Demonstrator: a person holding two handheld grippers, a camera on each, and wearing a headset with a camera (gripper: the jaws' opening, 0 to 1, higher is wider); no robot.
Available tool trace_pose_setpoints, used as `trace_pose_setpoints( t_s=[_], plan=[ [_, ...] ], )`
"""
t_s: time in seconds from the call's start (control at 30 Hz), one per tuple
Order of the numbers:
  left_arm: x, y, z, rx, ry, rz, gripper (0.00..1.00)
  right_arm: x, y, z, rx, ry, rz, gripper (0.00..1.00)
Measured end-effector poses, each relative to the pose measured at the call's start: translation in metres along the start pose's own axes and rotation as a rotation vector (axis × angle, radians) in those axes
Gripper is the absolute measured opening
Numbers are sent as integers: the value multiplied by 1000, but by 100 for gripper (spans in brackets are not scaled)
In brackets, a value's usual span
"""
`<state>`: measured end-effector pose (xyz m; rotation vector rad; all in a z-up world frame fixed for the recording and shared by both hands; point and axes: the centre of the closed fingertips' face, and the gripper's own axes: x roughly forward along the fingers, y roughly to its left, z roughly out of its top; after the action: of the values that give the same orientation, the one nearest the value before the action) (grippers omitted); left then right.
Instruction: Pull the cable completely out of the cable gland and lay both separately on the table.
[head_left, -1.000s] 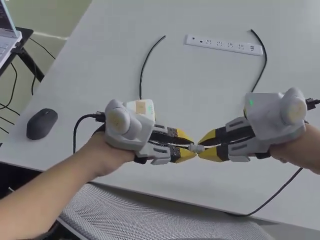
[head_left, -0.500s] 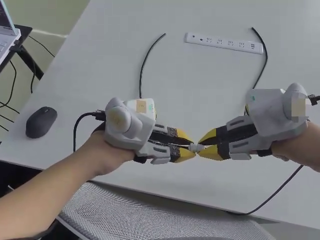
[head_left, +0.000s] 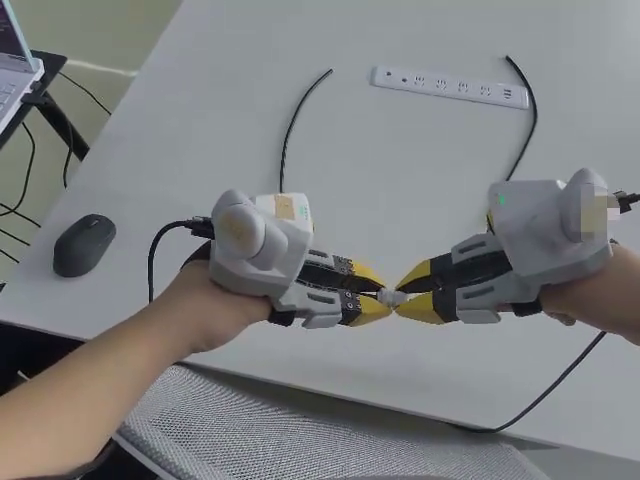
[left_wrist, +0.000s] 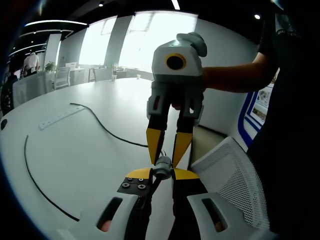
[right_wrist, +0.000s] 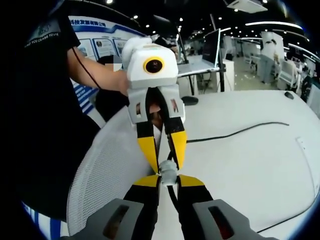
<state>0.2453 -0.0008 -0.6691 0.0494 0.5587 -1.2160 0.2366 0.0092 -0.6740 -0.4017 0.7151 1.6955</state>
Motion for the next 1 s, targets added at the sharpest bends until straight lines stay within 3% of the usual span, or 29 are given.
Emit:
trace_pose_setpoints(
  t_s=[0.23,0.43,1.0],
  plan=[
    [2,-1,-2,6,15,-10,14,4,2,-4,6,23,10,8],
    [2,-2,-2,90,10,-11,15,2,2,-4,-6,26,18,6],
    [0,-5,0,115,-29,-20,16,-5,9,2,-20,-18,29,6]
  ],
)
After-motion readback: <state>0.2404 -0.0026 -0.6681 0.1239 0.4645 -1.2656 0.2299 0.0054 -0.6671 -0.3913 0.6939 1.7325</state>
